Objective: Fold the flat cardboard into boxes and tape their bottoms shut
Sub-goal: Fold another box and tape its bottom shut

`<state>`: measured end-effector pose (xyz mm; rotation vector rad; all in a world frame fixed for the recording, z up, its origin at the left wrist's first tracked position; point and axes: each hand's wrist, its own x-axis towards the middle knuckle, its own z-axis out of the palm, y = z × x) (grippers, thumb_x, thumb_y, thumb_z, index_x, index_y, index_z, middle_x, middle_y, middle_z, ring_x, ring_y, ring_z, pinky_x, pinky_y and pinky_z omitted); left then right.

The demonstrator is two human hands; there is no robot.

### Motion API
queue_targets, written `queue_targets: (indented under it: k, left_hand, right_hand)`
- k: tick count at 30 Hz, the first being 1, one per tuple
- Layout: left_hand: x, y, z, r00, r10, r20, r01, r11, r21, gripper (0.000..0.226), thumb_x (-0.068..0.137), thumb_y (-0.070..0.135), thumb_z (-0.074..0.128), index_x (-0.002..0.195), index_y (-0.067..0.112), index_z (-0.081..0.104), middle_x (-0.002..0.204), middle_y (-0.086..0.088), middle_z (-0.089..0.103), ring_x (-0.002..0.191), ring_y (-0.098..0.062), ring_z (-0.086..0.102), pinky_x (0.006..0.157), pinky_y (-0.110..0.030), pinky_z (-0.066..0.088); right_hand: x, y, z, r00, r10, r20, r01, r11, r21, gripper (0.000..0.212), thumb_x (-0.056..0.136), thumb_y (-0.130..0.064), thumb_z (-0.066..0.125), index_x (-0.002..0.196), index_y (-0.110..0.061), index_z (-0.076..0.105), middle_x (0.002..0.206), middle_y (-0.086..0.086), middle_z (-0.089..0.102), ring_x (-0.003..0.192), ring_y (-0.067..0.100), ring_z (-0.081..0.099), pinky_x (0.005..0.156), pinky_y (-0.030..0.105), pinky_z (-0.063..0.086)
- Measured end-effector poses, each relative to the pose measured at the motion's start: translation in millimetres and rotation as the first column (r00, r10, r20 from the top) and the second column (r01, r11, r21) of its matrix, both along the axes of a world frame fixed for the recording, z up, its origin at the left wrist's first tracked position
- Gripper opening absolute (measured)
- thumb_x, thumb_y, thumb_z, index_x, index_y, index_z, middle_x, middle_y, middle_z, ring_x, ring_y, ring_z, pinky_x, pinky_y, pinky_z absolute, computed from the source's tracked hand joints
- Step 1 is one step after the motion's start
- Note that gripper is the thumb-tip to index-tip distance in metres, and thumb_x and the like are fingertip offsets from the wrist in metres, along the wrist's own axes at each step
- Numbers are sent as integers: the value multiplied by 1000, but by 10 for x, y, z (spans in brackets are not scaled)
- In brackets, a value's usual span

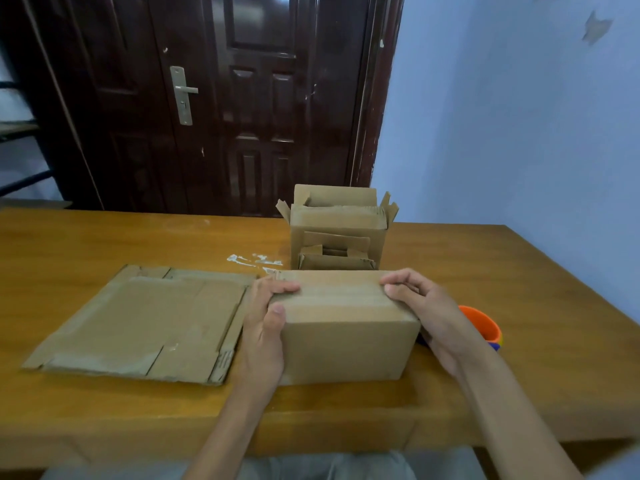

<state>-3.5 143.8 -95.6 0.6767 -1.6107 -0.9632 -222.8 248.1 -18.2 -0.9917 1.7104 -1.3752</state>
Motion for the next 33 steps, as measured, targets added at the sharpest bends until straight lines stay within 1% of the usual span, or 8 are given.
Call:
queue_targets:
  k: [9,14,16,19,22,25,28,33]
  left_hand:
    - [-11,-18,-34,1000,3,5,-3,1000,-16,59,101,71,29,122,26,61,125,-3,57,117,-26,56,95,-51,47]
    - [64,100,-5,998,-67,20,66,996,57,56,96,67,31,135,33,54,138,9,52,125,-12,52,93,-27,47]
    - [94,127,-9,995,-70,70,67,997,44,58,94,68,37,140,34,51,142,15,49,128,-8,50,96,-28,49]
    - [99,102,146,994,7,110,-4,1000,-22,49,93,58,45,133,32,57,136,15,53,124,-13,52,97,-53,51]
    - [154,35,623,982,7,187,24,986,-162,41,90,62,52,125,42,61,130,13,55,116,-10,56,82,-36,51]
    - [148,-30,1205,879,25,475,139,942,-306,43,85,72,53,120,49,60,127,18,51,111,-1,54,81,-28,50]
    - [-33,-35,1545,675,202,709,216,865,-452,46,84,78,45,118,50,58,126,16,49,110,-9,51,93,-40,51]
    - [-202,46,1550,464,298,835,327,818,-473,57,81,86,34,122,51,53,132,9,50,120,-15,49,102,-47,44]
  right_hand:
    - [-58,-36,-7,999,41,5,-41,999,13,4,97,-33,73,98,-32,76,120,-4,69,107,22,60,84,33,45]
    - [-55,-39,-22,998,50,37,-50,999,12,4,98,-34,71,98,-33,75,123,-4,68,108,23,59,85,35,45]
    - [-33,-33,-21,997,39,60,-39,999,3,5,98,-33,71,99,-32,75,124,-2,68,107,22,59,84,34,44]
    - [-15,0,-45,986,30,164,-27,999,-20,10,98,-32,69,106,-30,76,127,1,69,108,24,60,83,35,46]
    - [59,26,-158,919,60,390,-21,994,-103,19,101,-29,64,117,-30,74,132,4,68,104,25,61,75,35,51]
    - [250,-7,-334,788,69,612,41,986,-164,29,105,-25,58,129,-35,70,134,5,69,111,26,68,78,41,59]
    - [424,-103,-564,756,96,647,29,983,-181,34,110,-32,50,143,-43,54,137,7,69,122,28,69,98,46,57]
    - [410,-235,-922,996,-8,92,7,1000,15,41,110,-43,41,150,-37,50,146,-7,59,135,13,54,118,47,41]
